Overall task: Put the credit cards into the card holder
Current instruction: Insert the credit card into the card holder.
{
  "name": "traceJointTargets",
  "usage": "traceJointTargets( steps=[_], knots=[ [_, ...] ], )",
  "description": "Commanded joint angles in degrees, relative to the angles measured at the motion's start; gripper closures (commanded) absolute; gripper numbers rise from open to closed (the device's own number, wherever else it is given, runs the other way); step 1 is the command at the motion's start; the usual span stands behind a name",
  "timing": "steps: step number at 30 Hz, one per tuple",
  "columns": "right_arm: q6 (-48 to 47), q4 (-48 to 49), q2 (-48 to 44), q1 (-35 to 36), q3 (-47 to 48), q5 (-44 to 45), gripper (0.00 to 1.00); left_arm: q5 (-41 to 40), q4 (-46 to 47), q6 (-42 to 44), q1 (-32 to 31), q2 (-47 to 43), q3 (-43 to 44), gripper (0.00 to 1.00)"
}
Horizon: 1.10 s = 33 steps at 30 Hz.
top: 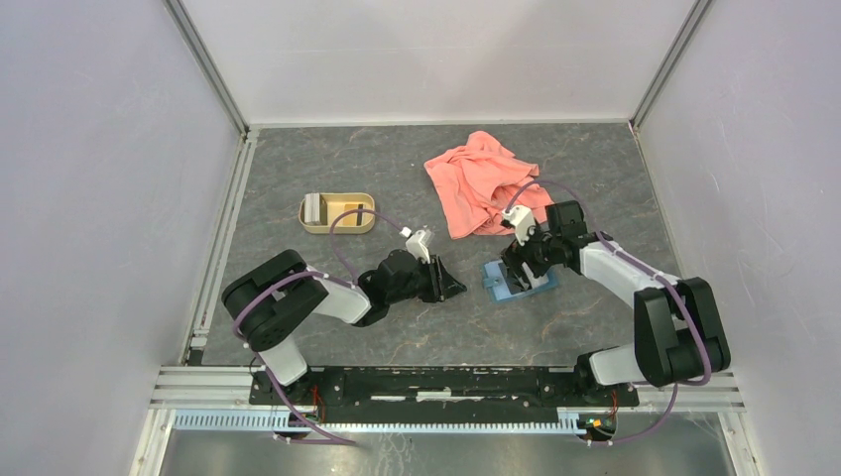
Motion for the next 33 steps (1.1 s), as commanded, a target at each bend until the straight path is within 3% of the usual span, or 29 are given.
traceJointTargets(
  steps=[1,4,7,10,19,33],
  knots=[
    [-3.2,-0.8,-4.9,0.1,1.8,0.6,0.18,-0.4,0.4,3.1,-0.4,-1.7,-0.1,0.63],
    [-3.7,-0.4,-6.5,-0.1,0.3,0.8,0.42,-0.2,0.5,3.2,-0.4,-1.5,0.4,0.63],
    [-3.2,0.1,-5.6,-0.4,-0.2,2.0,0.79,0.5,0.3,3.2,-0.4,-0.3,1.6,0.64],
    [-2.6,0.0,-3.1,-0.3,0.3,5.8,0.97,1.0,0.2,3.1,-0.6,1.5,3.3,0.66],
    [-2.1,0.0,0.9,-0.3,0.4,10.8,1.0,2.2,-0.4,2.8,-1.5,8.4,9.1,0.67],
    [-3.4,-1.6,0.8,0.4,0.6,-4.6,1.0,3.5,-0.4,2.1,-2.4,14.6,12.5,0.67]
  ],
)
